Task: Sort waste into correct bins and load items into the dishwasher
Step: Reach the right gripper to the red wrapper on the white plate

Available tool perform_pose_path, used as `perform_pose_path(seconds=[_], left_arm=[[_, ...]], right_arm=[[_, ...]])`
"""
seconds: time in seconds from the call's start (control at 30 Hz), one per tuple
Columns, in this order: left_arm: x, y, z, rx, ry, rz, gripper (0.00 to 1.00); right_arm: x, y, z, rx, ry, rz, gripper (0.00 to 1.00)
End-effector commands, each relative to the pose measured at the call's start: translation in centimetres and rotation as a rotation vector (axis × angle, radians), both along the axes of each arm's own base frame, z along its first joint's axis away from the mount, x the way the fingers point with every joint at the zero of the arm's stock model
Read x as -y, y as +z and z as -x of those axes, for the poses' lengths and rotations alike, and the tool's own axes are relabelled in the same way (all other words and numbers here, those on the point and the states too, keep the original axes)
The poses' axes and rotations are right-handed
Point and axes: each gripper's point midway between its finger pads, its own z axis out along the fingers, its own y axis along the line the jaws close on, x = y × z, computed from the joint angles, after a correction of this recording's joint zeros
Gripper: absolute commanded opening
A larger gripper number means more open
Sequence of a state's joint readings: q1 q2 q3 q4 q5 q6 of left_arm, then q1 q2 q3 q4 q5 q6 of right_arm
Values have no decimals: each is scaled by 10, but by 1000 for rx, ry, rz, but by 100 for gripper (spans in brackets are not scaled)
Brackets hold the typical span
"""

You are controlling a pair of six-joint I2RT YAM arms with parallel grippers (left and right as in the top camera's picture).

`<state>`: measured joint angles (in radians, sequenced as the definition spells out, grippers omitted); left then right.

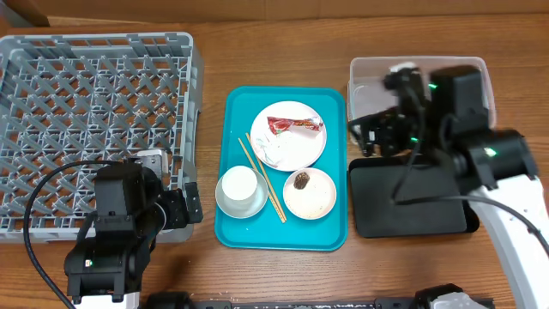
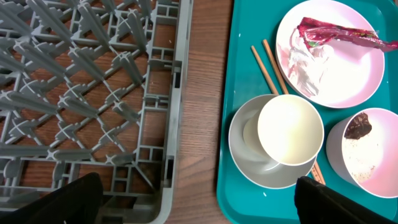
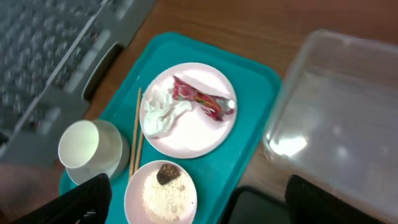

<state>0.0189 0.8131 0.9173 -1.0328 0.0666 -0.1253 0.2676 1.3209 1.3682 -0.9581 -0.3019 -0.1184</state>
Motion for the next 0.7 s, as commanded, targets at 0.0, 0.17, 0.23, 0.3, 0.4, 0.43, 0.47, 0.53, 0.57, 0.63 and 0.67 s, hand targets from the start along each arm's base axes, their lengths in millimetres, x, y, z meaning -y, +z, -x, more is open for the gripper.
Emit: perform_pose_path(seconds=[0.0, 0.17, 0.23, 0.3, 0.4, 0.43, 0.47, 0.53, 0.57, 0.63, 0.67], left_arm=[[2, 10, -2, 26, 1, 11, 100], [2, 10, -2, 25, 2, 11, 100], [2, 10, -2, 25, 2, 11, 100], [2, 10, -2, 25, 2, 11, 100], [2, 10, -2, 25, 2, 11, 100], [2, 10, -2, 25, 2, 11, 100], [2, 10, -2, 25, 2, 11, 100], [2, 10, -2, 25, 2, 11, 100], [2, 10, -2, 25, 1, 11, 100], [2, 10, -2, 25, 2, 11, 100], [2, 10, -2, 25, 2, 11, 100]], right_arm=[[-31, -8, -10, 87, 201, 168, 90], [-70, -62, -26, 87, 372, 353, 92], [-82, -81, -31, 70, 407, 368, 92], [-91, -100, -39, 55, 417, 377, 90], [-101, -134, -58, 35, 418, 389, 88], [-102, -141, -60, 28, 419, 391, 87], [-104, -150, -63, 18, 421, 395, 86], [-105, -172, -69, -3, 420, 410, 82], [-105, -178, -71, -8, 417, 420, 79], [-104, -198, -74, -34, 413, 443, 75], [-103, -203, -75, -41, 413, 449, 73]])
